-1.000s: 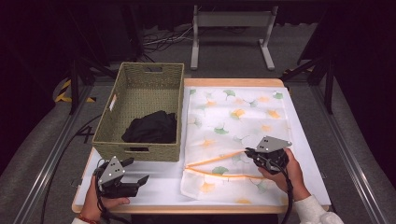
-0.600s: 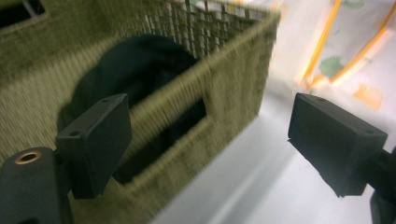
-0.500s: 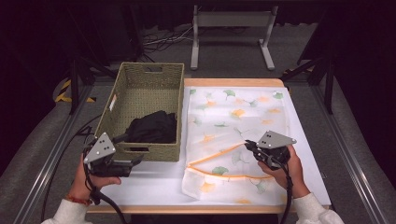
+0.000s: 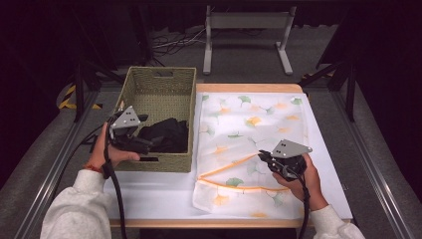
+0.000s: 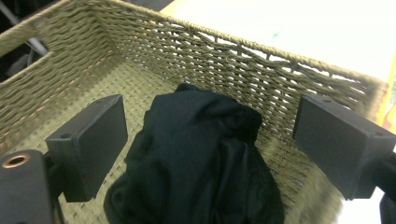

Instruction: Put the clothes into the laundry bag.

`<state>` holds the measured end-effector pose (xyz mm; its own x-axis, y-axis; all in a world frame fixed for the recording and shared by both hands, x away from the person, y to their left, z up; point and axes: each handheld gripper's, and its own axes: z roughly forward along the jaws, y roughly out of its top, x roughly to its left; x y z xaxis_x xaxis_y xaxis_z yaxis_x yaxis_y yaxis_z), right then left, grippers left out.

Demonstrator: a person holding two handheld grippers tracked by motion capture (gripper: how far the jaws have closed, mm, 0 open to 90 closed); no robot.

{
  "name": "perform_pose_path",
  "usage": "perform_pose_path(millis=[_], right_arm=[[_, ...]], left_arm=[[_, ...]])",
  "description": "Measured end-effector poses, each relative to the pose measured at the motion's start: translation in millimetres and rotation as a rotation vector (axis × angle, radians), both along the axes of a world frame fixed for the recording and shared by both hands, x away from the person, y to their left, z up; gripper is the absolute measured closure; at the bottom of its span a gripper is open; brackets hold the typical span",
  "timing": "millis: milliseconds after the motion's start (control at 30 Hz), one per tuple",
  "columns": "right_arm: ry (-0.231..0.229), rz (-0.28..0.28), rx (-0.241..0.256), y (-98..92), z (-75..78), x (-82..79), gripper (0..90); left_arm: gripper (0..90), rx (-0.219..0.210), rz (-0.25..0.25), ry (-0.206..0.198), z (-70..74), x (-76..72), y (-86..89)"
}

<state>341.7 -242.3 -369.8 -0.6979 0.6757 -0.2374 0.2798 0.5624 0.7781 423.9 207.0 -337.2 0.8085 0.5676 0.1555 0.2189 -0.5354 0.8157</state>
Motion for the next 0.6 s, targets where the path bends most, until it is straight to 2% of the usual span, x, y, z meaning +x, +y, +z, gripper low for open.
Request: perform_pose_path(millis=[200,233,267,300,367,467,567,600], right_arm=[[0.007,0.002,0.001,-1.4,-0.1,-0.8,86.7],[0.010,0.005,-0.003,-1.0,-0.5,-1.2,86.4],[0.010,0.005,-0.003,-1.0,-0.5,-1.2,86.4],[0.013,0.010,-0.005,-0.7,-0.8,-1.3,86.1],[0.017,0.018,-0.012,0.7,-1.7,-1.8,85.6],[0.021,0.024,-0.011,0.4,-1.8,-2.0,85.5],[0.030,0.026,-0.015,1.0,-3.2,-1.7,85.3],[0.032,0.029,-0.019,1.4,-3.7,-1.7,84.7]], left_arm=[[10.2,0.029,-0.006,0.038,0.4,17.1,-6.7],[10.3,0.067,-0.034,0.067,-2.8,22.6,-11.1],[10.0,0.067,-0.034,0.067,-2.8,22.6,-11.1],[10.0,0.099,-0.052,0.080,-4.0,24.2,-13.8],[9.6,0.137,-0.073,0.089,-5.4,25.3,-17.9],[9.6,0.160,-0.085,0.091,-7.5,27.0,-20.7],[9.8,0.166,-0.070,0.104,-11.1,30.7,-22.9],[9.8,0.189,-0.047,0.120,-15.7,34.6,-25.6]])
